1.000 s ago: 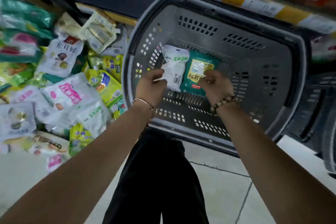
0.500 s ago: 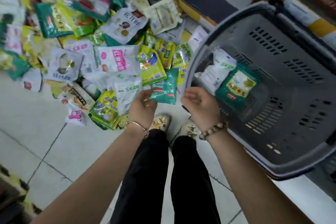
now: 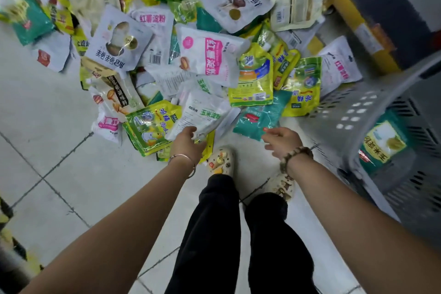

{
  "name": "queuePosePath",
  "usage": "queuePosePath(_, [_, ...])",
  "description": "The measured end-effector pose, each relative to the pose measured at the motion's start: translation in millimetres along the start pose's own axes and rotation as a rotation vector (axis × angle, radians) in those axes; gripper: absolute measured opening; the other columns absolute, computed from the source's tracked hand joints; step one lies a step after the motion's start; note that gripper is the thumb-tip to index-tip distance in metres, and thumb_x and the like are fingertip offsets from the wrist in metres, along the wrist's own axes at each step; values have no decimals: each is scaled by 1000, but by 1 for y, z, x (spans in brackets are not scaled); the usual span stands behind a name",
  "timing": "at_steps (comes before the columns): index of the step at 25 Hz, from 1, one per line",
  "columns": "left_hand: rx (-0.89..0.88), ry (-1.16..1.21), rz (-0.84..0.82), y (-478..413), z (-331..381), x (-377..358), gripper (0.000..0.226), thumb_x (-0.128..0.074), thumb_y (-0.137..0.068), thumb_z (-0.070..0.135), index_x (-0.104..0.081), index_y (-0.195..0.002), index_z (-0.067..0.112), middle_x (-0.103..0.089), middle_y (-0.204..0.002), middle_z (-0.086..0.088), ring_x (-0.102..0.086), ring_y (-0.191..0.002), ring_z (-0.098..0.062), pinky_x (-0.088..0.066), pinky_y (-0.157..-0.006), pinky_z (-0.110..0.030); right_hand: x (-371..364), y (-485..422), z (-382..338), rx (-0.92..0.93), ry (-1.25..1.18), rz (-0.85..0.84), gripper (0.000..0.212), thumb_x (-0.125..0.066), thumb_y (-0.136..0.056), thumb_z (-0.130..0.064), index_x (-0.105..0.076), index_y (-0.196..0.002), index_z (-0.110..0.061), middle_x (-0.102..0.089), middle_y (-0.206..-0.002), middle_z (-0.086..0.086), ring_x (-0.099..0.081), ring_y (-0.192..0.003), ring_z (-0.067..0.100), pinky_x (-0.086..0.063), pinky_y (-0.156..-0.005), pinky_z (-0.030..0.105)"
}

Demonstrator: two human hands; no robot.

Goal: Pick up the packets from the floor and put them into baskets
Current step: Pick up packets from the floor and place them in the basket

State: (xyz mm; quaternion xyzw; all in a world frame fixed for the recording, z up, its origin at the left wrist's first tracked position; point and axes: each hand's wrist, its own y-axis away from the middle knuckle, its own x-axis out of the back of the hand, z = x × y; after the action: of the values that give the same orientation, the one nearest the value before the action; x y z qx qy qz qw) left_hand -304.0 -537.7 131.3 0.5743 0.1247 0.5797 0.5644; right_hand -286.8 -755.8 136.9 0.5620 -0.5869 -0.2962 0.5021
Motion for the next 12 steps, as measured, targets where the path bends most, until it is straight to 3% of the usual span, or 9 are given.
queuePosePath(3, [5, -28, -40, -46, -25, -8, 56, -70, -81, 18, -47, -132, 13, -54, -129, -11, -56, -79, -19, -47, -76, -29, -12, -57, 11, -3, 144, 77, 17, -68, -78, -22, -61, -93, -20, -67, -102, 10, -63, -94, 27, -51, -85, 38])
queuePosePath(7, [-78, -271, 25, -105, -46, -18, 69, -75, -76, 30, -43, -136, 15, -49, -133, -12, -50, -119, -29, -42, -98, -40, -27, -124, 16, -93, 190, 126, 29, -67, -80, -18, -63, -107, -8, -62, -106, 15, -60, -95, 27, -49, -93, 44])
queuePosePath(9, [-129, -363, 101, -136, -49, -25, 76, -76, -74, 34, -39, -137, 15, -43, -137, -15, -42, -126, -32, -38, -101, -43, -28, -153, 19, -180, 93, 162, 30, -66, -82, -16, -63, -107, 0, -63, -105, 19, -61, -83, 24, -53, -83, 41])
queuePosePath(10, [-156, -380, 143, -149, -49, -28, 79, -77, -73, 36, -38, -138, 14, -41, -138, -16, -39, -127, -32, -36, -101, -44, -29, -163, 19, -227, 38, 209, 32, -67, -82, -18, -64, -106, 3, -66, -100, 18, -62, -70, 22, -56, -67, 37])
queuePosePath(12, [-162, -346, 207, -170, -49, -37, 84, -78, -70, 38, -36, -138, 14, -39, -137, -17, -39, -126, -34, -35, -100, -46, -31, -182, 20, -276, -9, 306, 35, -68, -82, -28, -63, -103, 0, -61, -75, 11, -48, -46, 15, -42, -39, 22])
